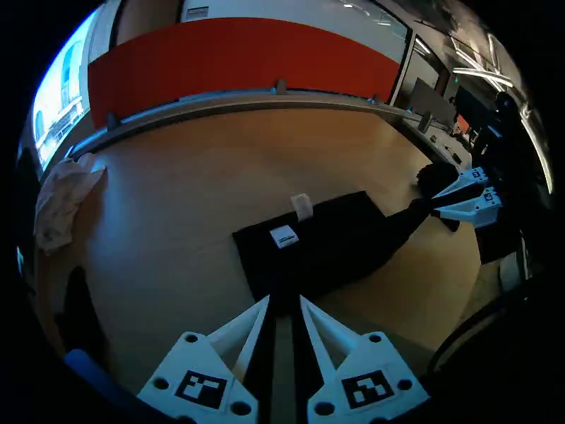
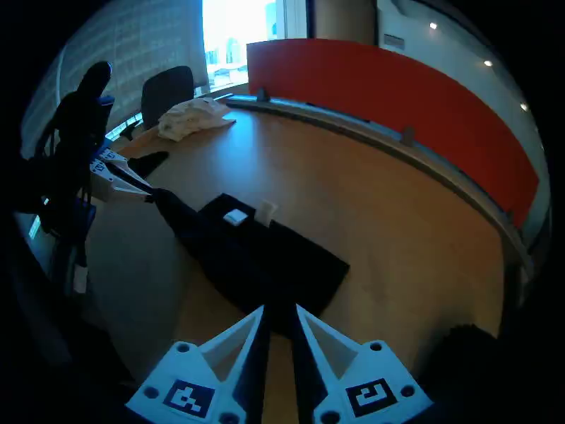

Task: Fold towel

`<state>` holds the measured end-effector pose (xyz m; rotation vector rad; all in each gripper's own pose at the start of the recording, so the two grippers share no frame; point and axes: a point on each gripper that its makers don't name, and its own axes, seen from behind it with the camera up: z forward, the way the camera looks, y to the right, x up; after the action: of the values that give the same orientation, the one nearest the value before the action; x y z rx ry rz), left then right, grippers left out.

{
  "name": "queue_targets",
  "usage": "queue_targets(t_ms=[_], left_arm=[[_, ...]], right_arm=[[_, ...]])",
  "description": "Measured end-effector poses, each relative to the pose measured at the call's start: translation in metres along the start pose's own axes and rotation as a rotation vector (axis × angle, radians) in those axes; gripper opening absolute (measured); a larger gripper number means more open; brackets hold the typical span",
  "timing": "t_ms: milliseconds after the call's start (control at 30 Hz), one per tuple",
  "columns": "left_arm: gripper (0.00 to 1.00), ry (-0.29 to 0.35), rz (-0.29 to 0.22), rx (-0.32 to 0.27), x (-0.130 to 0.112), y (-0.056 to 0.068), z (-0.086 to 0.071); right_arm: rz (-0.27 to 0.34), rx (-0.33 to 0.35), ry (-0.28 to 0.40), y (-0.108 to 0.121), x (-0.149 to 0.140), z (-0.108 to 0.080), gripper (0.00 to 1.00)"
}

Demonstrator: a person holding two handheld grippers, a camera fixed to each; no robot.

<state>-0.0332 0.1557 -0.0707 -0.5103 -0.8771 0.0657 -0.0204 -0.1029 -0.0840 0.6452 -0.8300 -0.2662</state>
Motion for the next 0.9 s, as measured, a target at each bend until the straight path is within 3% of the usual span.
queue_targets(t_ms=[567,900], left_arm=[[0.14,-0.018,-0.026,0.007,0.007,-0.006,0.025],[0.14,-0.033,-0.028,0.036,0.002,-0.017,0.047]], right_arm=[[0.014,-0.019,-0.021,0.021,0.004,0.022,0.18],[0.041,-0.021,-0.049,0.026,-0.003,0.045,0.18]])
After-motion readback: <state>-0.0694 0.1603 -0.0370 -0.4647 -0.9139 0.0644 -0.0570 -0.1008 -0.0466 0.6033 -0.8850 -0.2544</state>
